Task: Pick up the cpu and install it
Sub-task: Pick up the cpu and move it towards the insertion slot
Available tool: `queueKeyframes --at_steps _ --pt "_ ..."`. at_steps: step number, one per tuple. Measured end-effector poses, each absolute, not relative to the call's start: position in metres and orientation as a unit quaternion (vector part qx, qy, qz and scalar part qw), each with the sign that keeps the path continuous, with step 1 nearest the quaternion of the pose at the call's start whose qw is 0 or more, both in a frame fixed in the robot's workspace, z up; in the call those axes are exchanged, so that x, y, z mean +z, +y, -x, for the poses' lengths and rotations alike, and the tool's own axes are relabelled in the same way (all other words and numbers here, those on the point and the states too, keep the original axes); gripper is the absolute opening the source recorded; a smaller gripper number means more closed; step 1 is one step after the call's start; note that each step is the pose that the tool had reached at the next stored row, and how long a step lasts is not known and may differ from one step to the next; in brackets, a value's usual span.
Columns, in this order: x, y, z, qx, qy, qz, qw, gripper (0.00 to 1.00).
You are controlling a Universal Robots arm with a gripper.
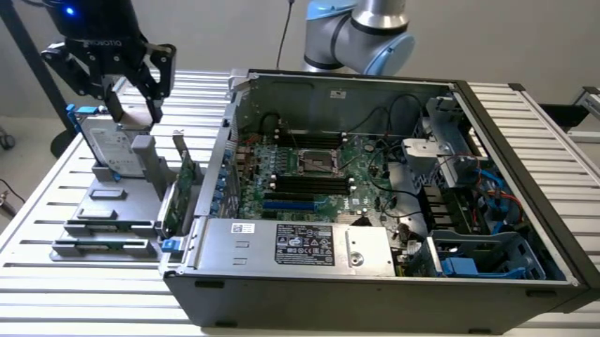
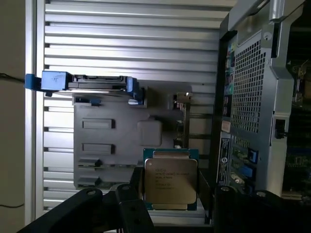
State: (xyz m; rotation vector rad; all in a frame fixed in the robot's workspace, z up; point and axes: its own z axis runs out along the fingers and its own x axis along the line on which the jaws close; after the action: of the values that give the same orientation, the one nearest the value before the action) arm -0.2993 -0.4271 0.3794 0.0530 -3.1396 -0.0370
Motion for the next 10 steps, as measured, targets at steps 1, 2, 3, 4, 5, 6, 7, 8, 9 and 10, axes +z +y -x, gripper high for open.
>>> queueKeyframes --at_steps 1,2,3,4,5,6,7,8,9,10 --pt "0.38 -0.427 0.296 -0.012 -1.0 -0.017 0.001 0.55" --pt "0.38 -0.427 0.291 -0.012 -1.0 -0.017 0.0 0.55" --pt "0.38 -0.427 0.287 -0.012 -1.0 -0.017 0.0 0.55" --pt "0.38 -0.427 0.283 -0.013 -1.0 -0.017 0.0 0.55" --pt "0.381 -0.427 0.279 -0.013 -1.0 -0.018 0.0 0.55" --pt "0.381 -0.427 0.275 -0.013 -1.0 -0.018 0.0 0.55" --pt "0.381 -0.427 0.271 -0.014 -1.0 -0.018 0.0 0.55" --pt "0.382 -0.427 0.267 -0.014 -1.0 -0.018 0.0 0.55" --pt "0.382 -0.427 0.263 -0.014 -1.0 -0.018 -0.001 0.55" --pt "0.382 -0.427 0.259 -0.015 -1.0 -0.018 -0.001 0.55"
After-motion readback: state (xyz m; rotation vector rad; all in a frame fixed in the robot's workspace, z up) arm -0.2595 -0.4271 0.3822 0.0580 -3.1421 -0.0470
